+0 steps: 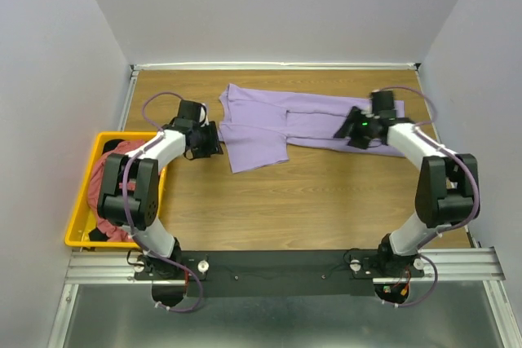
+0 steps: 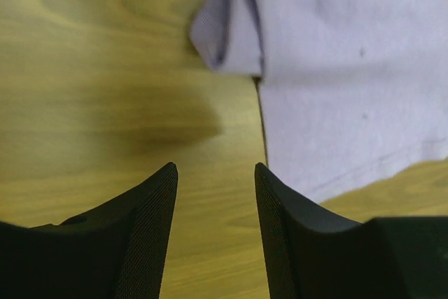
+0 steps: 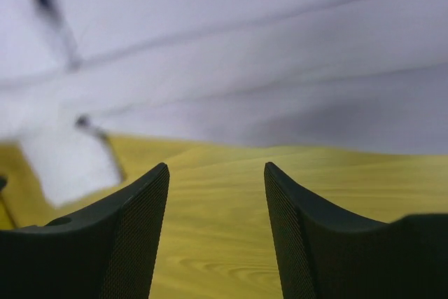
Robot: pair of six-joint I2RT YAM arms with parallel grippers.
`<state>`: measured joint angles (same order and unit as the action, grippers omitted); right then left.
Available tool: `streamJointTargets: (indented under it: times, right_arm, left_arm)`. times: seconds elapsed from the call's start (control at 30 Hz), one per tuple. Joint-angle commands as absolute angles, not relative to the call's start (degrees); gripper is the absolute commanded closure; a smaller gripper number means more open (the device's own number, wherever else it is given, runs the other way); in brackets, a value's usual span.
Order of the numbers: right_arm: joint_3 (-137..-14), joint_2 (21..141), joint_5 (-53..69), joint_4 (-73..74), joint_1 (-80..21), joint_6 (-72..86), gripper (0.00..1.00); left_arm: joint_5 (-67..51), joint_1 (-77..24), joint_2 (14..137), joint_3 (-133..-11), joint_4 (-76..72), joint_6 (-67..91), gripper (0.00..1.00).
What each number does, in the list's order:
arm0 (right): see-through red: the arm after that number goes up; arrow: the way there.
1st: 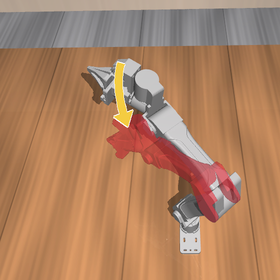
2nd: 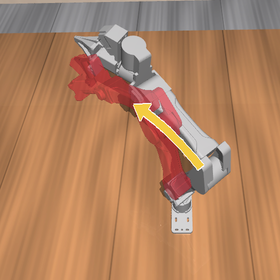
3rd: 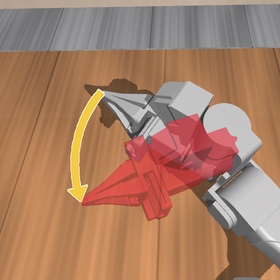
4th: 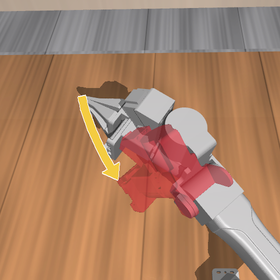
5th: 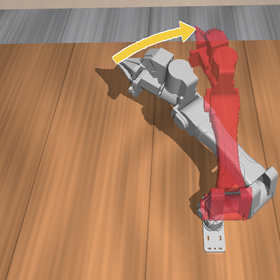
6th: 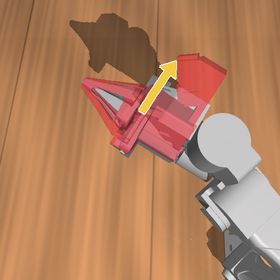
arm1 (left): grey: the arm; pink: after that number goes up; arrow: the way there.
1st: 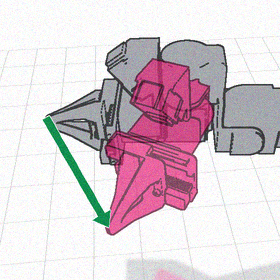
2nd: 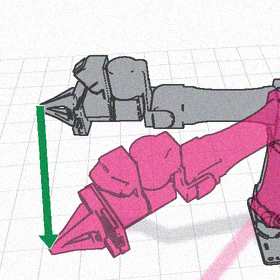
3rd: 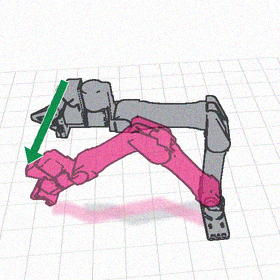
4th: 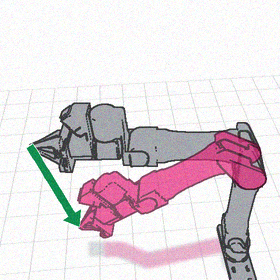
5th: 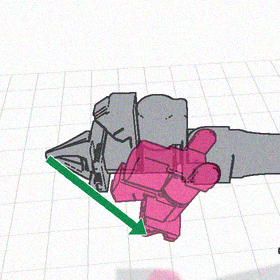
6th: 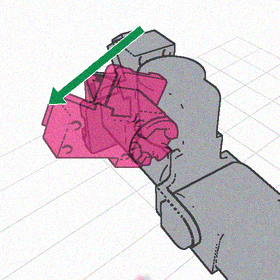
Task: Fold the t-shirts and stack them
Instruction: Fold the tshirt
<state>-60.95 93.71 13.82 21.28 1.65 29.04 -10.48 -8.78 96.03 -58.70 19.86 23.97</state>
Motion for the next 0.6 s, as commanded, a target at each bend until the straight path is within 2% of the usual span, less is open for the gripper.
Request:
streamJointTargets:
  times: [0.0, 0.13, 0.57]
  right_arm:
    - [-56.7, 94.1, 16.9, 11.3, -10.0, 36.3, 0.37]
    - [-58.0, 100.6, 14.9, 9.0, -18.7, 39.2, 0.39]
    - [-64.0, 111.7, 17.8, 7.1, -26.7, 43.4, 0.41]
  left_arm:
    - [-15.0, -12.5, 91.0, -54.0, 16.2, 25.1, 0.44]
    - [-13.5, -17.2, 90.5, -51.5, 15.6, 26.8, 0.44]
    - [-11.0, -20.8, 94.7, -53.0, 17.2, 28.3, 0.51]
